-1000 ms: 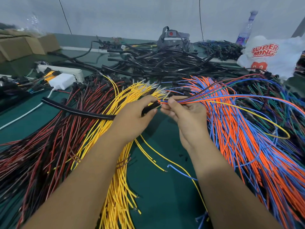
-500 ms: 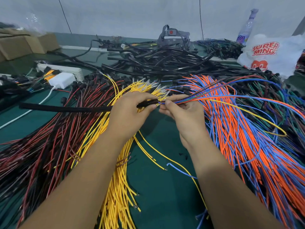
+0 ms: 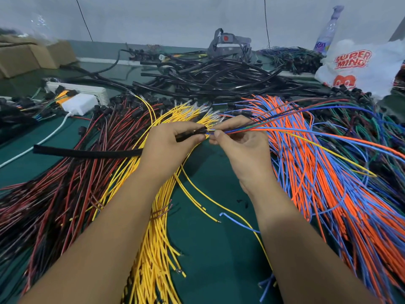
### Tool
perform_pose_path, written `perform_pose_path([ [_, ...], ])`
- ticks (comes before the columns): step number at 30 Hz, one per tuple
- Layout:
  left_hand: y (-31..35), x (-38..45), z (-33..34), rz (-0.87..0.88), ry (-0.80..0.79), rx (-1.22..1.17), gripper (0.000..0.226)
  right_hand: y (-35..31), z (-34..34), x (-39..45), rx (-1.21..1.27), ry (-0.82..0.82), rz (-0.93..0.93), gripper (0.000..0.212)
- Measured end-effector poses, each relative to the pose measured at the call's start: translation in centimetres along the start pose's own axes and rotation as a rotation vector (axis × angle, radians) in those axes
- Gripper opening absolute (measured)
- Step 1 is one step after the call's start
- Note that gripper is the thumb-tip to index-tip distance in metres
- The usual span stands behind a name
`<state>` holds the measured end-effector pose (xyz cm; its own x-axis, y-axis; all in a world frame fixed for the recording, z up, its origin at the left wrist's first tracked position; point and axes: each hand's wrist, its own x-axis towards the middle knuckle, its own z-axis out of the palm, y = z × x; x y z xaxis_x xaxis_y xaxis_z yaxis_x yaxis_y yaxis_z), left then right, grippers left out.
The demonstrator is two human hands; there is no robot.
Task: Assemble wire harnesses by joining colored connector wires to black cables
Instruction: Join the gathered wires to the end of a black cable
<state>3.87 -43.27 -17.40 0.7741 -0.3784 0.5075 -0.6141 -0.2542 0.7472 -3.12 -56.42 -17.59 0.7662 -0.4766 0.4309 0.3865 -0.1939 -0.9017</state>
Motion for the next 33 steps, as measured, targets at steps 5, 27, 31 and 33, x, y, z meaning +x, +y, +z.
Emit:
perform_pose_path([
  [5, 0.0, 0.0, -0.1, -0.004, -0.036, 0.019, 0.025, 0.3, 0.0, 0.0, 0.023, 0.006, 0.037, 0.032],
  [27, 0.0, -0.3, -0.2, -0.021, -0.145, 0.046, 0.019, 1.0, -0.4, 0.2, -0.027, 0.077, 0.135, 0.025],
  [31, -0.1, -0.3, -0.1, -0.010, -0.149, 0.027, 0.019, 0.8, -0.4, 0.2, -0.013, 0.074, 0.133, 0.026],
  [33, -0.1, -0.3, 0.1, -0.008, -0.148, 0.016, 0.015, 0.7, -0.4, 0.2, 0.006, 0.075, 0.133, 0.027],
])
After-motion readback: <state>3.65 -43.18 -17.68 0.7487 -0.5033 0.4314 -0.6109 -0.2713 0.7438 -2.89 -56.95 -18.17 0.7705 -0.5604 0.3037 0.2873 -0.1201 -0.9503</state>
